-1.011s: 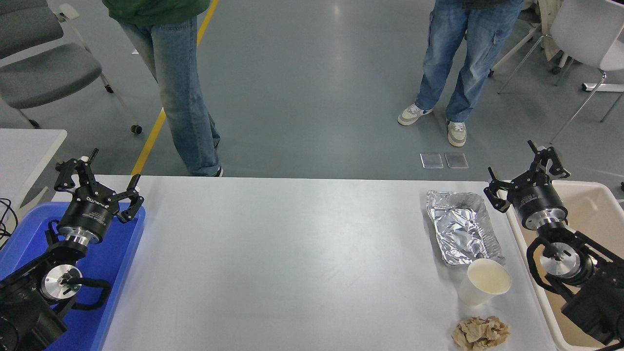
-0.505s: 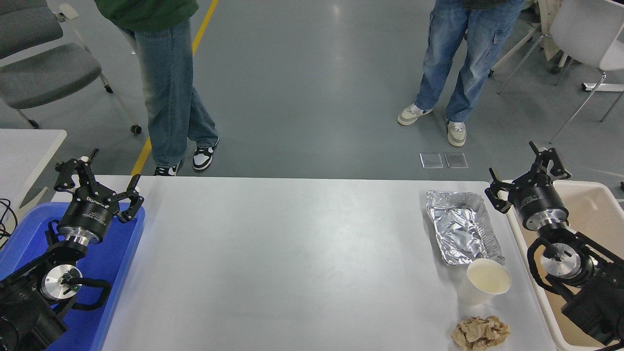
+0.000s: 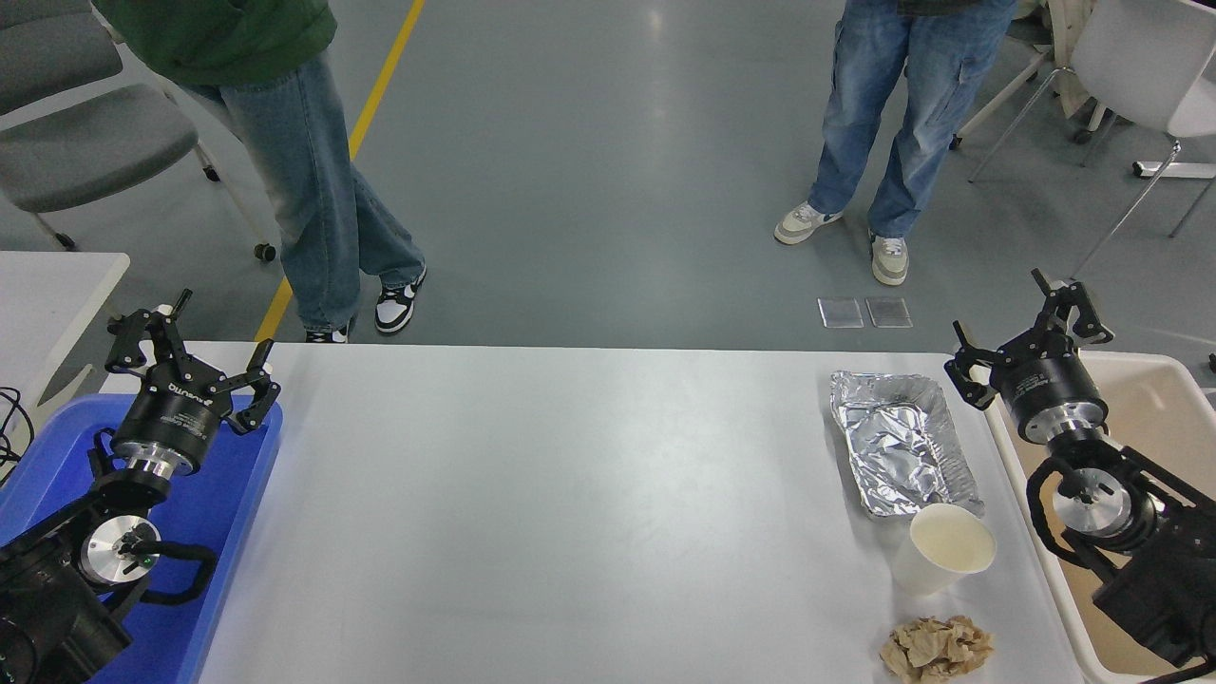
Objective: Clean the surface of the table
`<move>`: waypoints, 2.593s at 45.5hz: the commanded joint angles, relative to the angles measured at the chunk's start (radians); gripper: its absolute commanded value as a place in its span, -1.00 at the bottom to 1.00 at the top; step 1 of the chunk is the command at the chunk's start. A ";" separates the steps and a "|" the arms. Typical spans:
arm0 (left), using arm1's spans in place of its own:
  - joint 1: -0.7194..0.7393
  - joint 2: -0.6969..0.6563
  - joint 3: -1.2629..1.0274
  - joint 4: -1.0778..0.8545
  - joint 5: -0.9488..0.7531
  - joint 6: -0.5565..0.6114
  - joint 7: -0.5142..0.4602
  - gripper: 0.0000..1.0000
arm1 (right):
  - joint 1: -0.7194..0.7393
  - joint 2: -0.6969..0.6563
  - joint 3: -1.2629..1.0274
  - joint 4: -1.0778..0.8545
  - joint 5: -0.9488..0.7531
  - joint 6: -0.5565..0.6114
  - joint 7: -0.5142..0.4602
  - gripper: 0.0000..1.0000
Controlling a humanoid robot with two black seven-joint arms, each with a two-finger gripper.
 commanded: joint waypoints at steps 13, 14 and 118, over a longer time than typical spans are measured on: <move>-0.001 0.000 0.000 0.000 0.000 -0.005 0.001 1.00 | 0.007 -0.012 0.008 0.001 0.004 -0.002 0.001 1.00; -0.001 0.000 0.000 0.000 0.000 -0.005 0.001 1.00 | 0.007 -0.014 0.008 0.000 0.004 -0.002 0.000 1.00; -0.001 0.000 -0.002 0.000 0.000 -0.008 0.001 1.00 | -0.101 -0.727 -0.349 0.889 -1.659 -0.109 -0.333 0.96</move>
